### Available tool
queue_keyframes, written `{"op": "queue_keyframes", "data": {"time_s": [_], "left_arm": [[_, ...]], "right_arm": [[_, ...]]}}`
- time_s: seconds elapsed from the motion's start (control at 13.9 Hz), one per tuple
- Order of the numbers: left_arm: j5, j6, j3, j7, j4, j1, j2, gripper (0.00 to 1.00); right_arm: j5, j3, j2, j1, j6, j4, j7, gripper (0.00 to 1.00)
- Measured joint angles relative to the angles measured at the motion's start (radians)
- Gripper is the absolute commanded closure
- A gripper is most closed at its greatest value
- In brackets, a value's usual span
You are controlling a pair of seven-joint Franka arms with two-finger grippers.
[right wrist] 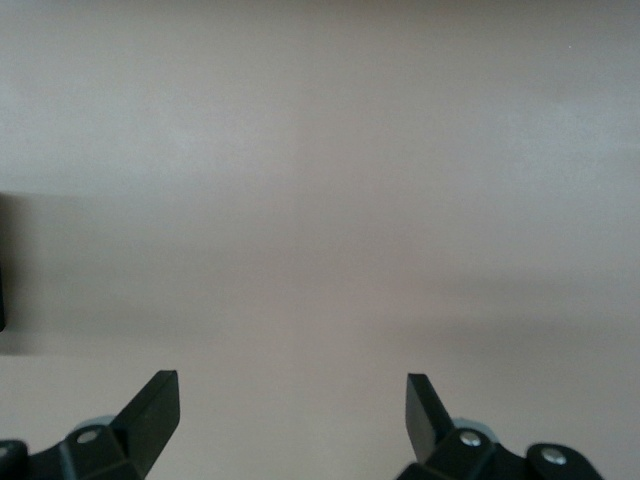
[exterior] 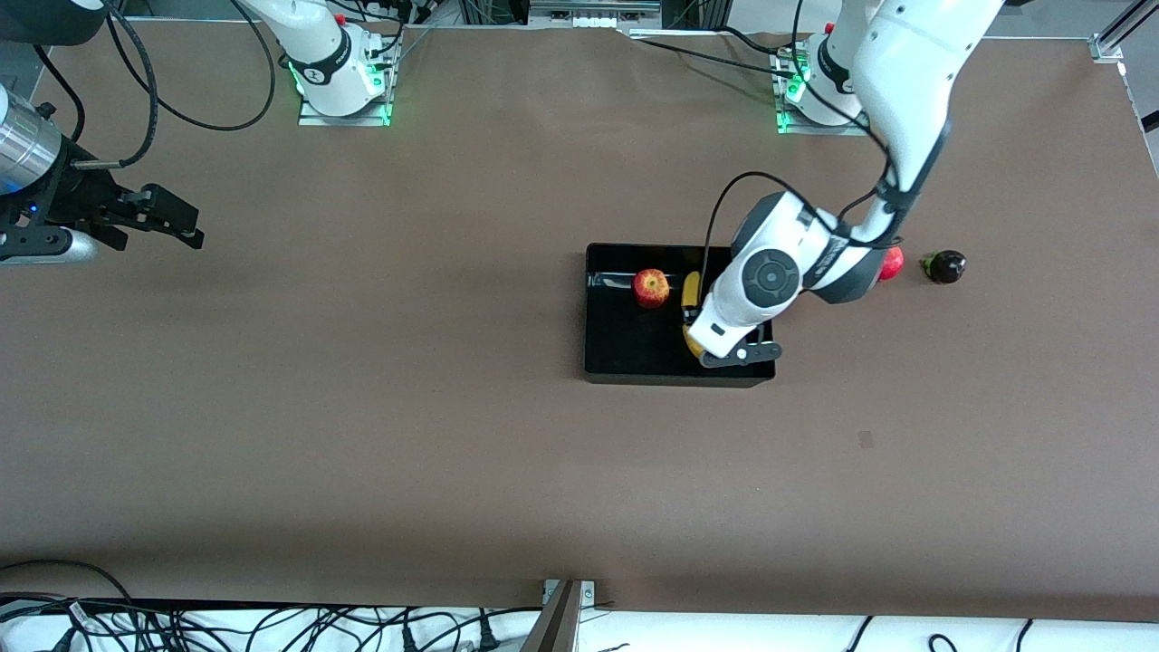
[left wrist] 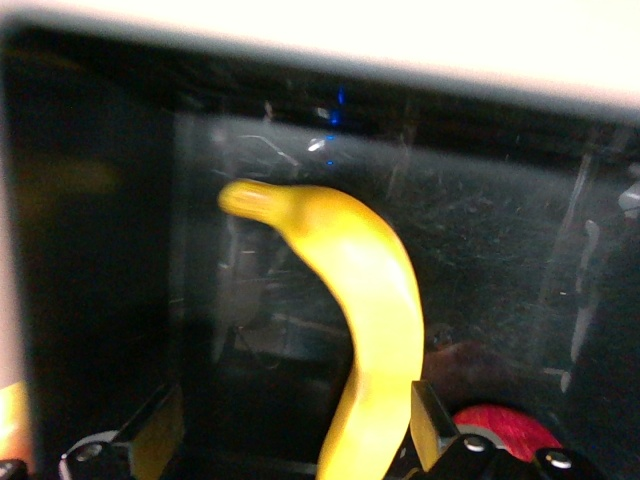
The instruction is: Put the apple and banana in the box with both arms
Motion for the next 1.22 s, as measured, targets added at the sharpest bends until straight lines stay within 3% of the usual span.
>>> {"op": "queue_keyframes", "data": {"time_s": [0.43, 0.72, 0.86, 1.22], "left_arm": [[-0.007, -0.267, 0.027, 0.081, 0.035, 0.123, -0.336, 0.00], [-0.038, -0.465, 0.214, 0.491, 0.090, 0.179, -0.516, 0.00], [-0.041, -0.519, 0.262, 0.591, 0.137, 0.204, -0.554, 0.00], [-0.041, -0.536, 0.260, 0.612, 0.206, 0.214, -0.561, 0.00]], "right_arm": [[0.000, 0.000, 0.001, 0.000, 0.001, 0.001, 0.000, 0.00], [0.000, 0.000, 0.001, 0.000, 0.001, 0.002, 0.000, 0.00], [0.000, 0.000, 0.001, 0.000, 0.001, 0.003, 0.000, 0.00], [0.000, 0.000, 0.001, 0.000, 0.001, 0.003, 0.000, 0.00]]}}
